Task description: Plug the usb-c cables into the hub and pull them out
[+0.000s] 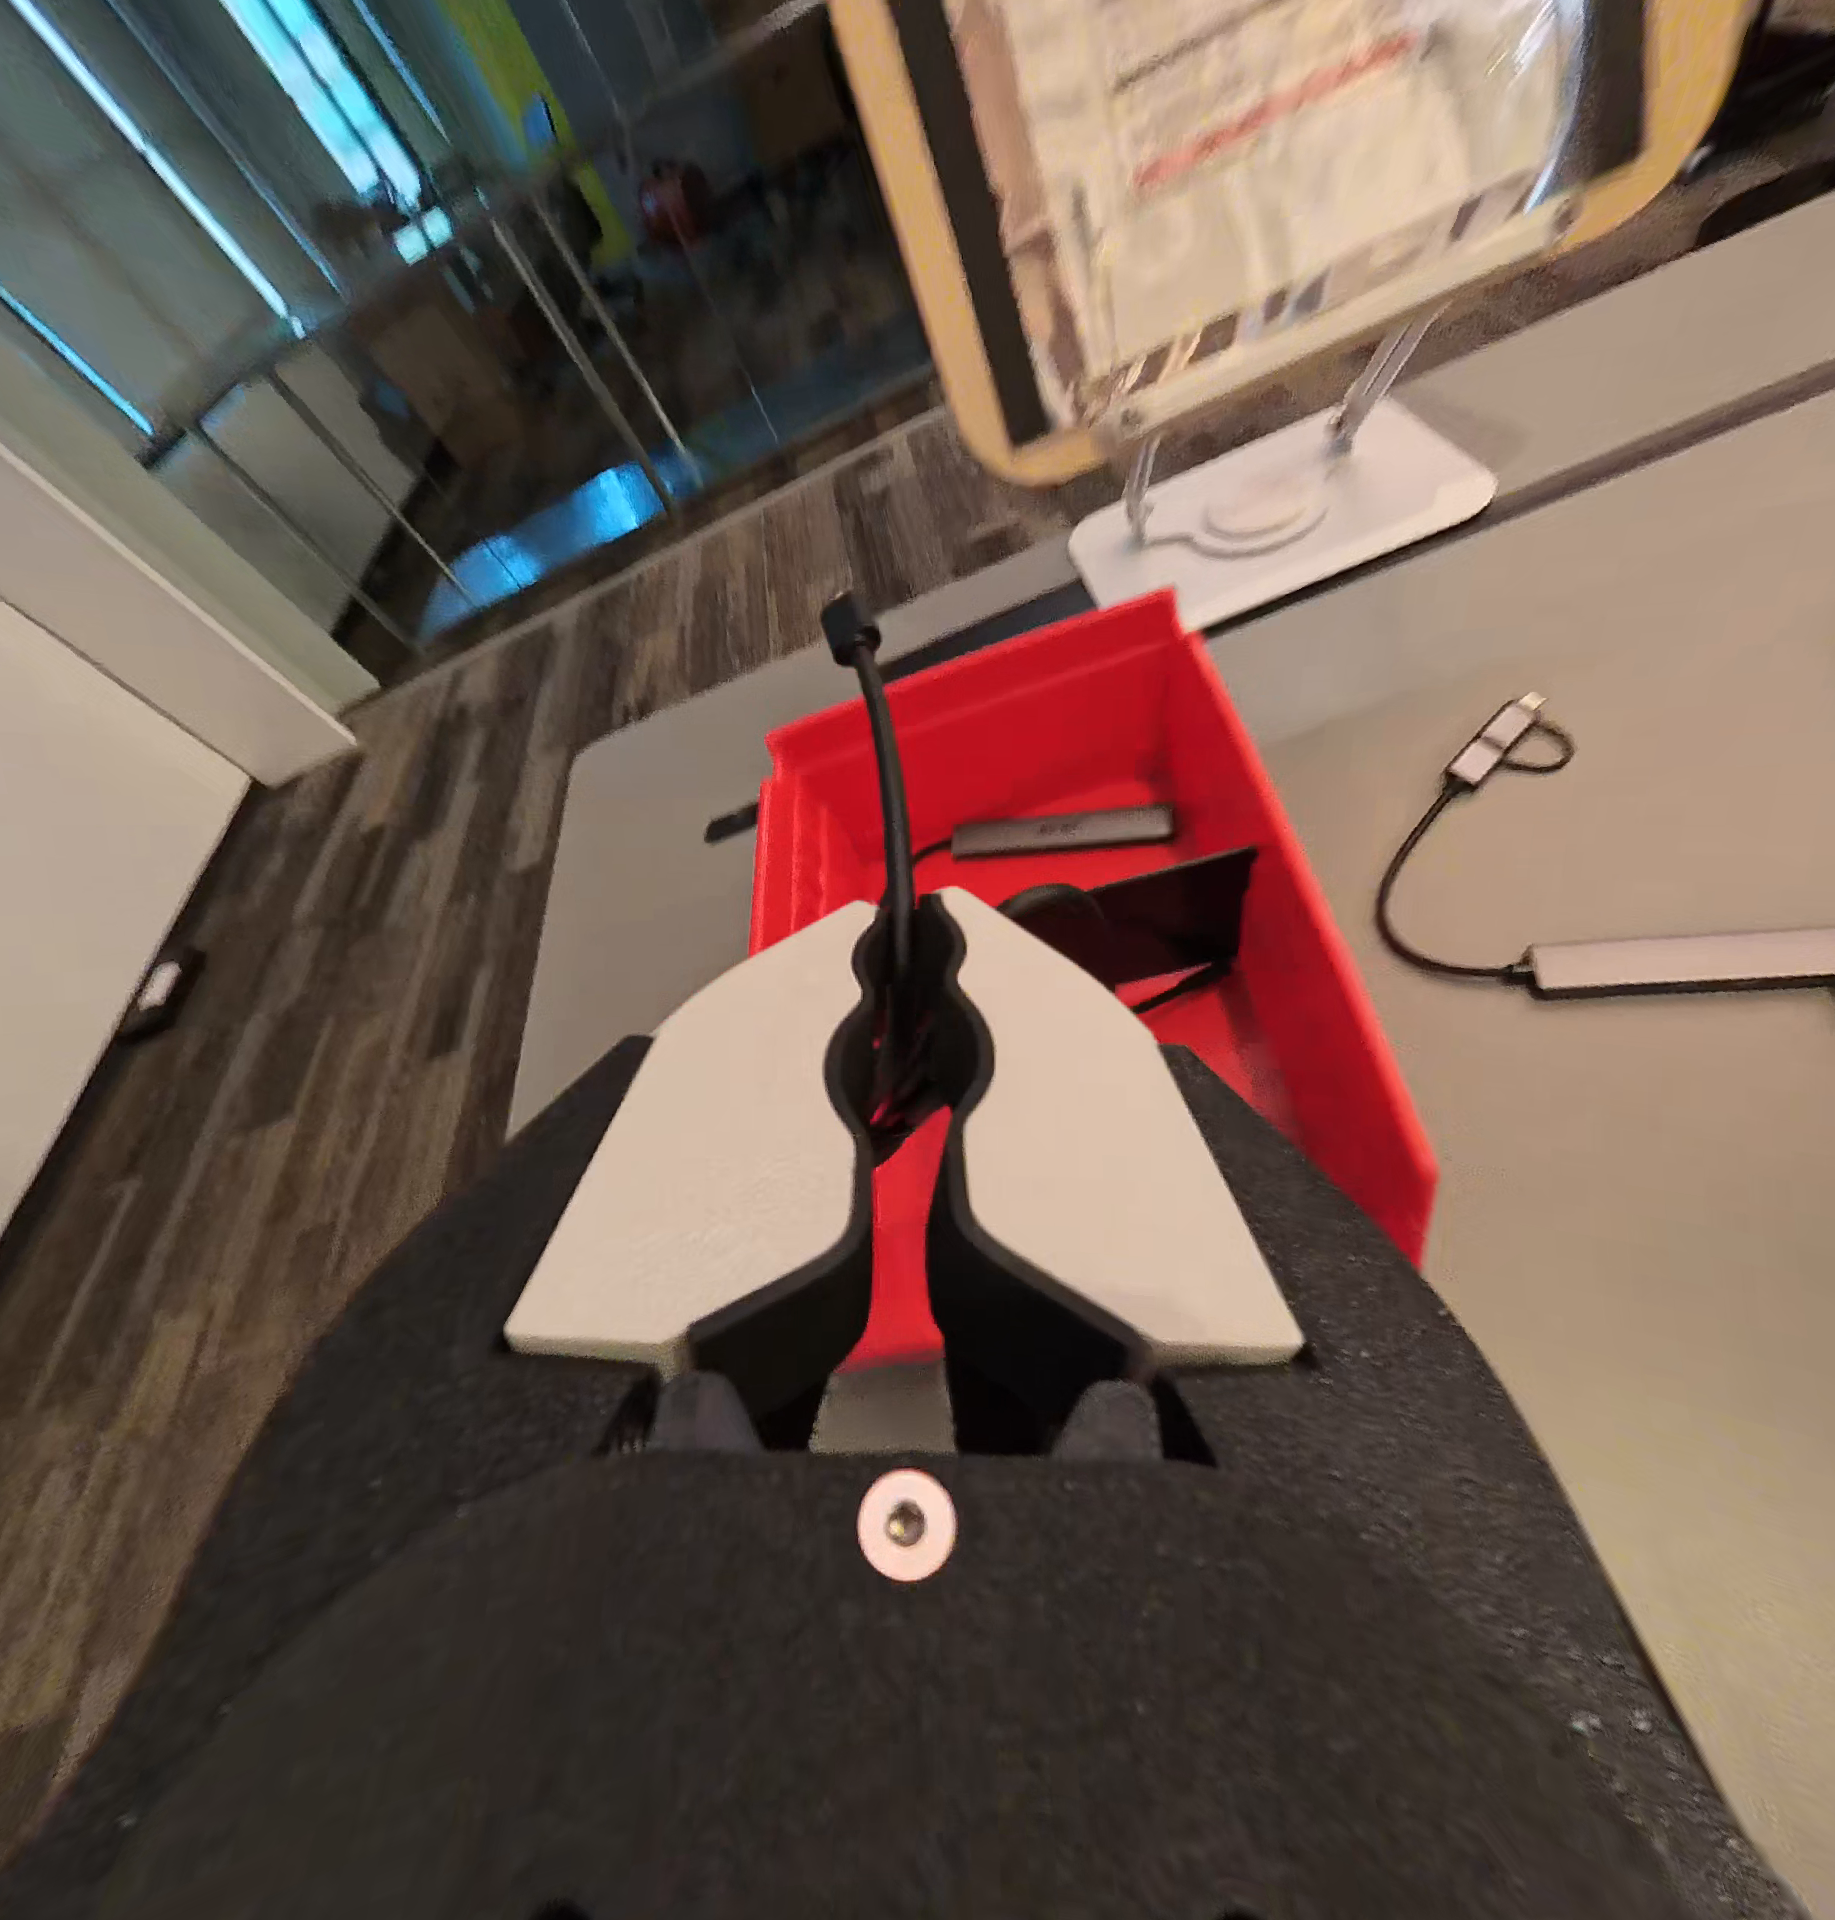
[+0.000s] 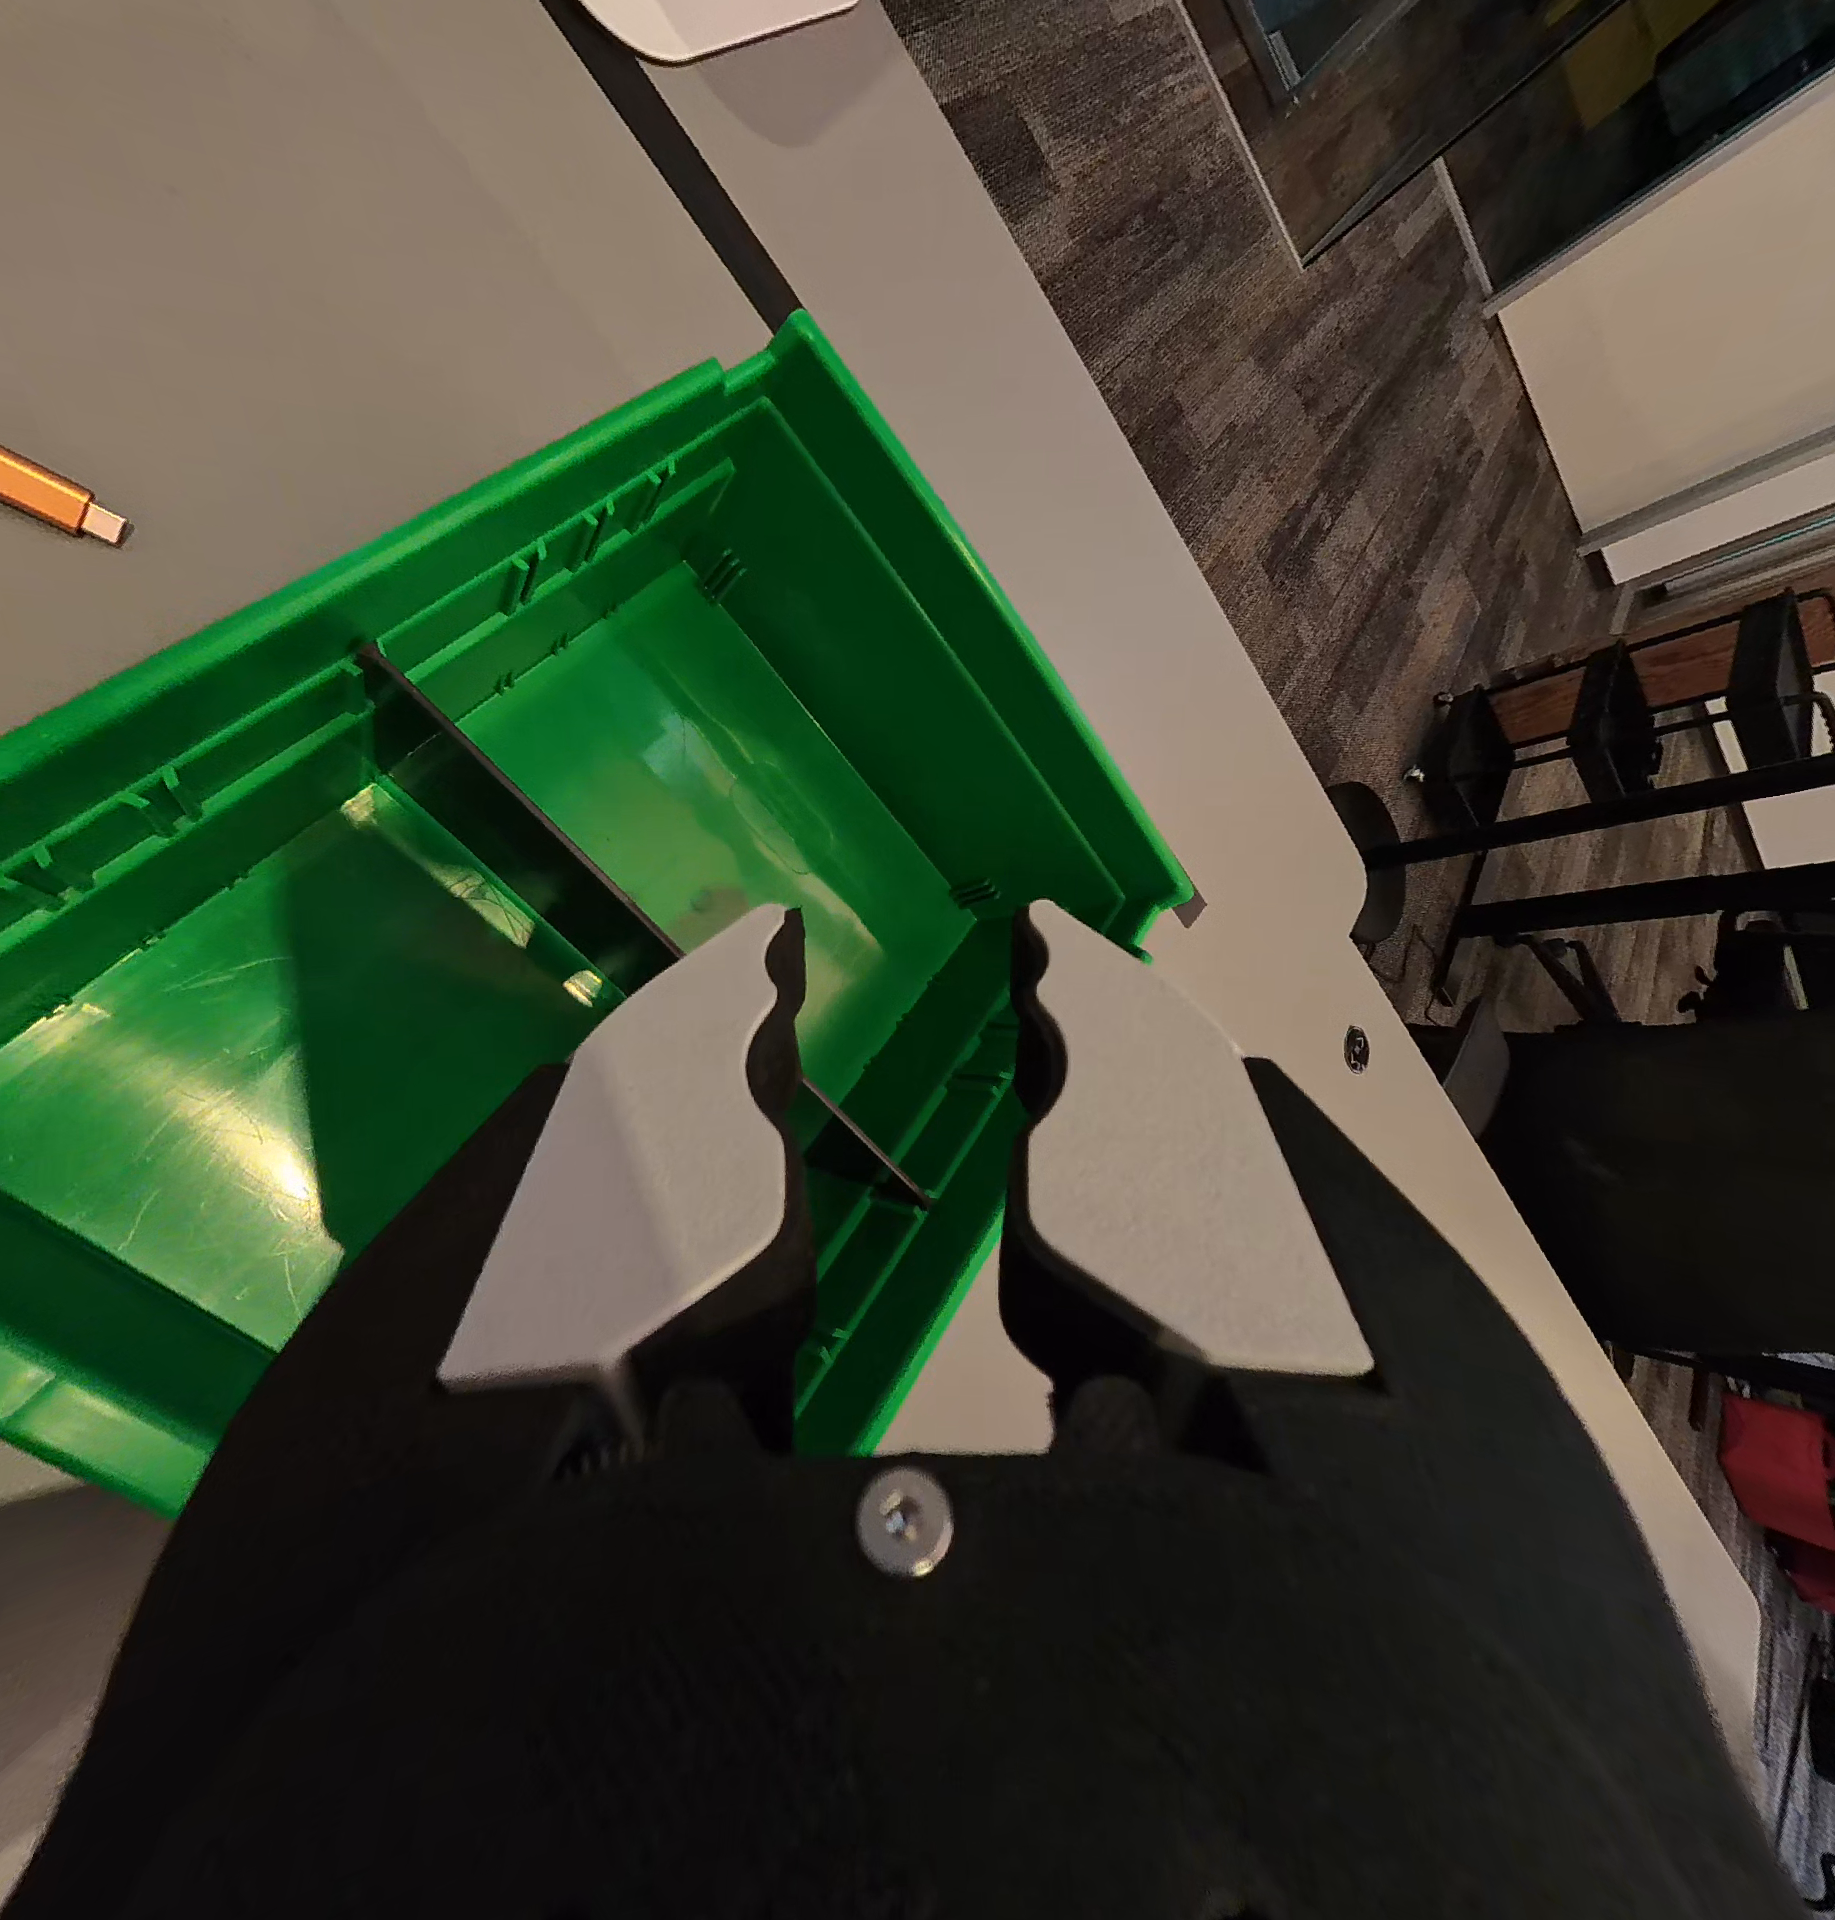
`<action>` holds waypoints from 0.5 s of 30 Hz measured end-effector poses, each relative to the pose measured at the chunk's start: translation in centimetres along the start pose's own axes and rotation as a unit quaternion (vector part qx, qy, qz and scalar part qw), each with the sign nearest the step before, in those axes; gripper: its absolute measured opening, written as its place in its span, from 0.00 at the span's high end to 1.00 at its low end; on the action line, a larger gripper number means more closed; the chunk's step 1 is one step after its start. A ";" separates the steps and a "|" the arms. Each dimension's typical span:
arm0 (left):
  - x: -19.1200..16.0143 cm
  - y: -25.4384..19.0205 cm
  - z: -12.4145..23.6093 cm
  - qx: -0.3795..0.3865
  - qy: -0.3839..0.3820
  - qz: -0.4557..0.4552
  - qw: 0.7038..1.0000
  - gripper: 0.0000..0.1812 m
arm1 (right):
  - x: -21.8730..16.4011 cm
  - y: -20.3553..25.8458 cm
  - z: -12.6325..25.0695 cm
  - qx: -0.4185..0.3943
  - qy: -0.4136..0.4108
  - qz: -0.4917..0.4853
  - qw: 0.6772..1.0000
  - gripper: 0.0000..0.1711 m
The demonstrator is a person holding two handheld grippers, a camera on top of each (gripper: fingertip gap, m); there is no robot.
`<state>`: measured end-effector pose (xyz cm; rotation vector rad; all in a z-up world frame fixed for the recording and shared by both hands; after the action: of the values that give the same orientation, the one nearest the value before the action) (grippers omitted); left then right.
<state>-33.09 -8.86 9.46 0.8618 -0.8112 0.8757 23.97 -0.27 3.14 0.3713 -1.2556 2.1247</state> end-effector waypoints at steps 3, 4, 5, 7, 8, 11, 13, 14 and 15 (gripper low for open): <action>3.0 -3.4 1.8 -0.026 -0.037 -0.042 0.998 0.98 | 0.1 0.2 0.0 0.002 0.002 0.004 1.000 0.77; 3.9 -4.8 2.2 -0.039 -0.047 -0.058 0.996 0.98 | 0.1 0.2 0.0 0.003 0.002 0.005 1.000 0.77; 4.8 -6.4 2.6 -0.063 -0.055 -0.072 0.994 0.98 | 0.1 0.2 0.0 0.003 0.001 0.006 1.000 0.77; 6.3 -9.9 3.0 -0.128 -0.071 -0.091 0.985 0.98 | 0.2 0.2 0.0 0.003 0.000 0.005 1.000 0.77; 6.8 -11.8 2.9 -0.166 -0.074 -0.093 0.979 0.98 | 0.2 0.2 0.0 0.003 0.000 0.005 1.000 0.77; 7.0 -17.2 0.8 -0.283 -0.046 -0.088 0.954 0.98 | 0.0 0.2 0.0 0.005 0.001 0.003 1.000 0.77; 5.9 -20.4 -1.7 -0.342 0.012 -0.071 0.937 0.98 | 0.0 0.2 0.0 0.006 -0.002 0.001 1.000 0.77; 5.2 -22.0 -2.9 -0.375 0.036 -0.068 0.924 0.98 | 0.0 0.1 0.0 0.005 -0.003 -0.003 1.000 0.77; 4.5 -23.4 -4.1 -0.406 0.057 -0.066 0.909 0.98 | -0.1 0.1 0.0 0.004 -0.003 -0.004 1.000 0.77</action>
<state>-9.57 -12.58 4.92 0.1203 -0.8964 0.3884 24.00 -0.33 3.04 0.3855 -1.2475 2.1230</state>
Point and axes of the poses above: each gripper's, where its closed fingertips meet, z back along the fingers, x out of its top, y = z × x across the jaws, the point moved 5 cm from there along z, back along the fingers, and after that the axes turned 12 degrees about -x, right-handed, at the moved point
